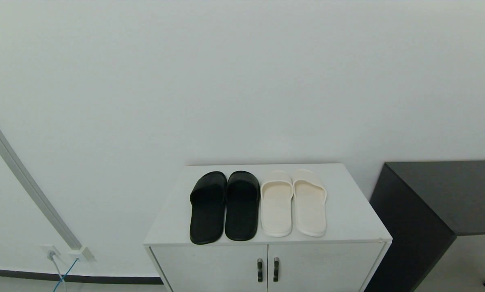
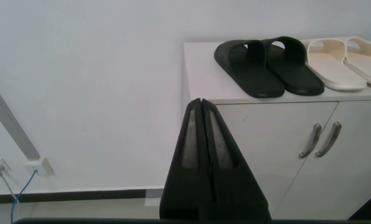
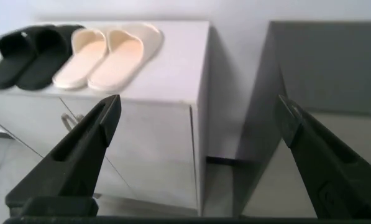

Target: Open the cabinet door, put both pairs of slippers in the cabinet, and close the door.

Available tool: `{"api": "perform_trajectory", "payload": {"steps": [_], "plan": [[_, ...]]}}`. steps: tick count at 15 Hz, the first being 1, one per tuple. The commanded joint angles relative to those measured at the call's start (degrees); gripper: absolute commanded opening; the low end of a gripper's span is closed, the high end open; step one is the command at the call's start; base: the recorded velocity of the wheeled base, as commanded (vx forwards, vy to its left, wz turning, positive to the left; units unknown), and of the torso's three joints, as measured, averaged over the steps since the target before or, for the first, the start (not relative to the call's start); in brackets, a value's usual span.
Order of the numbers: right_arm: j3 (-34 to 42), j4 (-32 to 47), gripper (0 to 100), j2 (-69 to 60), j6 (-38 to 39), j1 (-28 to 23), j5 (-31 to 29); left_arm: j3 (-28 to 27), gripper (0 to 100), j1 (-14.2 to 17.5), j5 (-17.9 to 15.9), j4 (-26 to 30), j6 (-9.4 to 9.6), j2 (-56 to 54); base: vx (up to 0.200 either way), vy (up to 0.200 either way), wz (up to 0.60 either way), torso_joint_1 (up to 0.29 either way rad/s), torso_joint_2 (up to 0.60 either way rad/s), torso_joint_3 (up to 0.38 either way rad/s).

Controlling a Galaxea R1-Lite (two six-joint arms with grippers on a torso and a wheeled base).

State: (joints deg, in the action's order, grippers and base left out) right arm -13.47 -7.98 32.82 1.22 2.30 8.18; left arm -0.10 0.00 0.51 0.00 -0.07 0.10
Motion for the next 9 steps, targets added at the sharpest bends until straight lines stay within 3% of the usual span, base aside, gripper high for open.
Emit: {"api": "perform_trajectory", "payload": {"steps": [1, 3, 5, 7, 9], "plan": [[-7.2, -6.8, 100, 18.3, 0.8, 7.0, -0.1, 0.0, 0, 0.0, 0.0, 0.0, -0.01, 0.0, 0.000, 0.000, 0.00, 0.000, 0.00, 0.000], [-12.4, -7.1, 100, 26.0, 4.0, 13.3, -2.6, 0.0, 0, 0.0, 0.0, 0.0, -0.01, 0.0, 0.000, 0.000, 0.00, 0.000, 0.00, 0.000], [-15.7, -7.3, 100, 30.6, 5.5, 19.5, -8.6, 0.0, 0, 0.0, 0.0, 0.0, -0.01, 0.0, 0.000, 0.000, 0.00, 0.000, 0.00, 0.000], [-20.9, -7.7, 100, 37.3, 7.7, 30.0, -16.4, 0.0, 0, 0.0, 0.0, 0.0, -0.01, 0.0, 0.000, 0.000, 0.00, 0.000, 0.00, 0.000], [-25.4, -7.7, 100, 43.5, 12.2, 35.2, -21.4, 0.0, 0, 0.0, 0.0, 0.0, -0.01, 0.0, 0.000, 0.000, 0.00, 0.000, 0.00, 0.000]]}}
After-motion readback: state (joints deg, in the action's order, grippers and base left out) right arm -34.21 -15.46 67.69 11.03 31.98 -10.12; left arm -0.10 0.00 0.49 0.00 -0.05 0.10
